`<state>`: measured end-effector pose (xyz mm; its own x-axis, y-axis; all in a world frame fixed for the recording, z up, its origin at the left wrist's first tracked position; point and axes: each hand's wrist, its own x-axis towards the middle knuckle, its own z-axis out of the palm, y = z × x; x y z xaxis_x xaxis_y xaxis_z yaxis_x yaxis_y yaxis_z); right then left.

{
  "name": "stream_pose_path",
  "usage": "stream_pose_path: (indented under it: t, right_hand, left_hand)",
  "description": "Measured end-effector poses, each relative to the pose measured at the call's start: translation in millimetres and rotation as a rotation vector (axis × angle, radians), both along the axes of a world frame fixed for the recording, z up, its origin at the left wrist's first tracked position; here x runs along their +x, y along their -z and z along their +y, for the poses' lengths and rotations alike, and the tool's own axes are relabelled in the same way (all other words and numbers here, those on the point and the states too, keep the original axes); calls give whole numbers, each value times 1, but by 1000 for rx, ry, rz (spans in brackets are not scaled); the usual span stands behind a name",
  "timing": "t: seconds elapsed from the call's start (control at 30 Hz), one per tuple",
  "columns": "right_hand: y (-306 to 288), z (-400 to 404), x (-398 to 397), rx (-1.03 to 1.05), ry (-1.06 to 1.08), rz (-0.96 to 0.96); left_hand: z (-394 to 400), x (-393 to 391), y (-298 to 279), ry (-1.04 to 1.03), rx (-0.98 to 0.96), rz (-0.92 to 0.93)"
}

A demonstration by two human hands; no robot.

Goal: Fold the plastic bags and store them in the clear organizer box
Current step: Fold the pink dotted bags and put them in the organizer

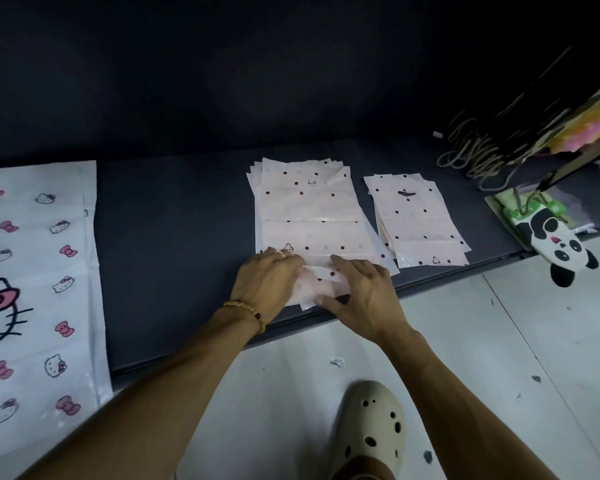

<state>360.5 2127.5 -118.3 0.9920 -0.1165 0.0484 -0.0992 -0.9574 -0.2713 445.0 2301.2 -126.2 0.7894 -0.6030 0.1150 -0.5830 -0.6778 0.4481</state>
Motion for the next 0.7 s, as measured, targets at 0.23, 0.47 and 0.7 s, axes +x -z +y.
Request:
stream_pose_path:
  t: [0.23, 0.47, 0.7]
  right_hand:
    - [-4, 65, 13, -47, -261, -200]
    - [18, 132, 19, 186, -172, 25]
    - [-21, 90, 36, -82, -278, -289]
  left_hand:
    - [135, -10, -21, -129, -37, -191]
    - [193, -28, -2, -243, 170, 59]
    - [153, -18, -19, -217, 85, -70]
